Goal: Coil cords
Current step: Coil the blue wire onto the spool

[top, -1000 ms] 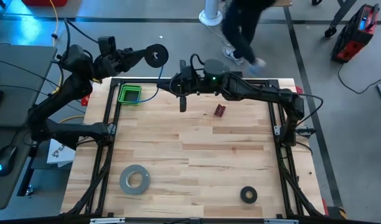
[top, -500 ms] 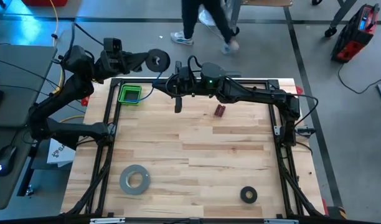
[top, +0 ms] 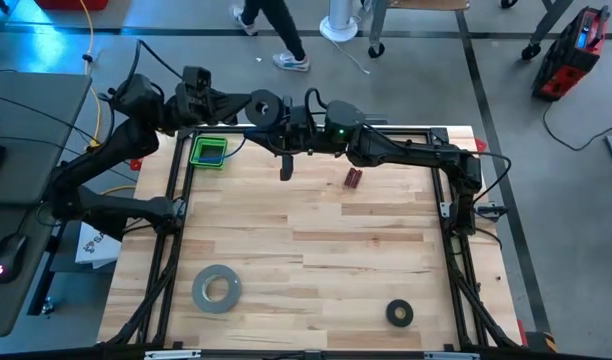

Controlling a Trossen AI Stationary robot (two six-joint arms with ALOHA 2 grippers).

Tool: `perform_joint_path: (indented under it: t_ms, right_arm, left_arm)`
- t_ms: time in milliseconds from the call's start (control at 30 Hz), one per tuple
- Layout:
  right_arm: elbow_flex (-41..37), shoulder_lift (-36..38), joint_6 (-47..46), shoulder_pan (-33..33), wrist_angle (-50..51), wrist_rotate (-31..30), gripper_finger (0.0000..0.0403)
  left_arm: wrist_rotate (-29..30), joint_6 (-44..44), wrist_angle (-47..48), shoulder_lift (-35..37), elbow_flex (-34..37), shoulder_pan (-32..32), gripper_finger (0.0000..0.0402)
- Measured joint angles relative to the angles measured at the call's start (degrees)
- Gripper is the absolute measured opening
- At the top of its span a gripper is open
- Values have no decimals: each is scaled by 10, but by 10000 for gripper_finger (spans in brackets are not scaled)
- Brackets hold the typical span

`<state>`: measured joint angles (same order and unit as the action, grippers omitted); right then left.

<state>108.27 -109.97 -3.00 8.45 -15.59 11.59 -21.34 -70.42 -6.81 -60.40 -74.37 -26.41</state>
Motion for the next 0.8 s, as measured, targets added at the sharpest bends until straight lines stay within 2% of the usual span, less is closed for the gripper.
perform_joint_path:
  t_ms: [333, 800]
  right_arm:
    - [0, 0, 5, 9, -27, -16, 0]
    - [0, 0, 4, 35, -59, -14, 0]
  left_arm:
    - [-53, -70, 8, -7, 0, 23, 0]
    - [-63, -63, 83, 31, 0, 26, 0]
